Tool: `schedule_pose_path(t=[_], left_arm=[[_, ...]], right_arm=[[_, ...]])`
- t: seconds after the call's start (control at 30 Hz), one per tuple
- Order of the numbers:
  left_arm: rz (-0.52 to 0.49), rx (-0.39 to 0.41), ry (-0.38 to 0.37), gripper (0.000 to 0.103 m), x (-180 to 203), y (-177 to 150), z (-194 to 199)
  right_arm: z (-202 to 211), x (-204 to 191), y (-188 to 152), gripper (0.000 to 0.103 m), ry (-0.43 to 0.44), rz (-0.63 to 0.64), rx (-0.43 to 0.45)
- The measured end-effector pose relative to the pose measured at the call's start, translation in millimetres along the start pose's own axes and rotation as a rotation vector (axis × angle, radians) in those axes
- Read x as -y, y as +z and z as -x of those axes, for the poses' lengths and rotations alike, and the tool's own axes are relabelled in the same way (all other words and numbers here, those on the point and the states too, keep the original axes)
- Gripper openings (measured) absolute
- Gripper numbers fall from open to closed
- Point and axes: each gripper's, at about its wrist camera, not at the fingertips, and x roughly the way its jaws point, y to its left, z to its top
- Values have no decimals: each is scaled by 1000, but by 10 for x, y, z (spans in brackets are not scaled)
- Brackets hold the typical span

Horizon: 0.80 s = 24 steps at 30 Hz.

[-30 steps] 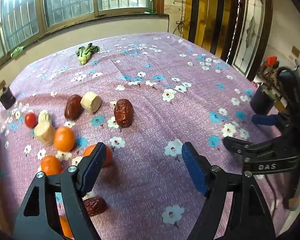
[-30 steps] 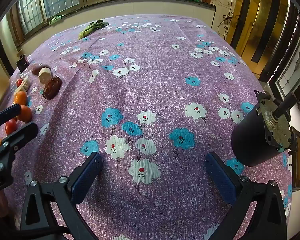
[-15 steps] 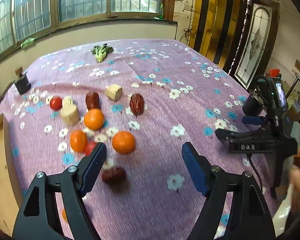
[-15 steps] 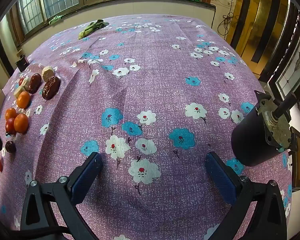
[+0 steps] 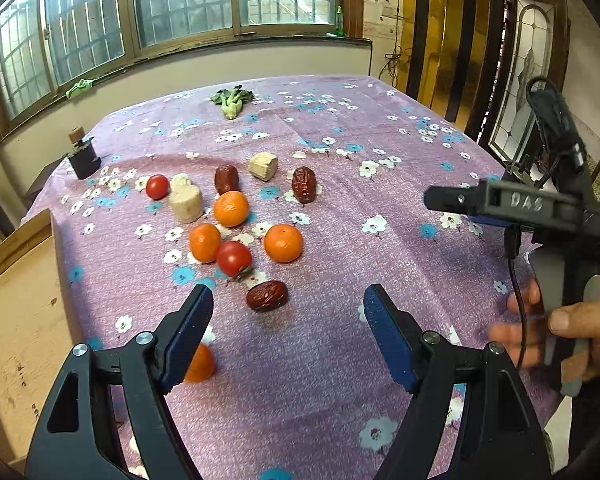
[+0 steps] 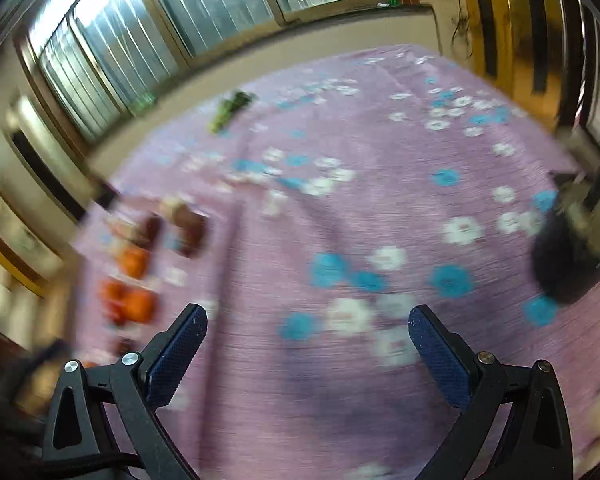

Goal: Organize fruits
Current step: 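Move both tools over the table toward the cluster of fruits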

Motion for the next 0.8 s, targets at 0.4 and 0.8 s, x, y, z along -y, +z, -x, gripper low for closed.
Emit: schedule_pose_path(t=[0.4, 0.8], left_arm=[[23, -10, 73, 78, -227, -174, 147], [52, -55, 52, 78, -452, -456, 223]], right_arm=[[-42, -724, -199, 103, 187, 127, -110], [104, -1114, -371, 103, -57, 567, -114]])
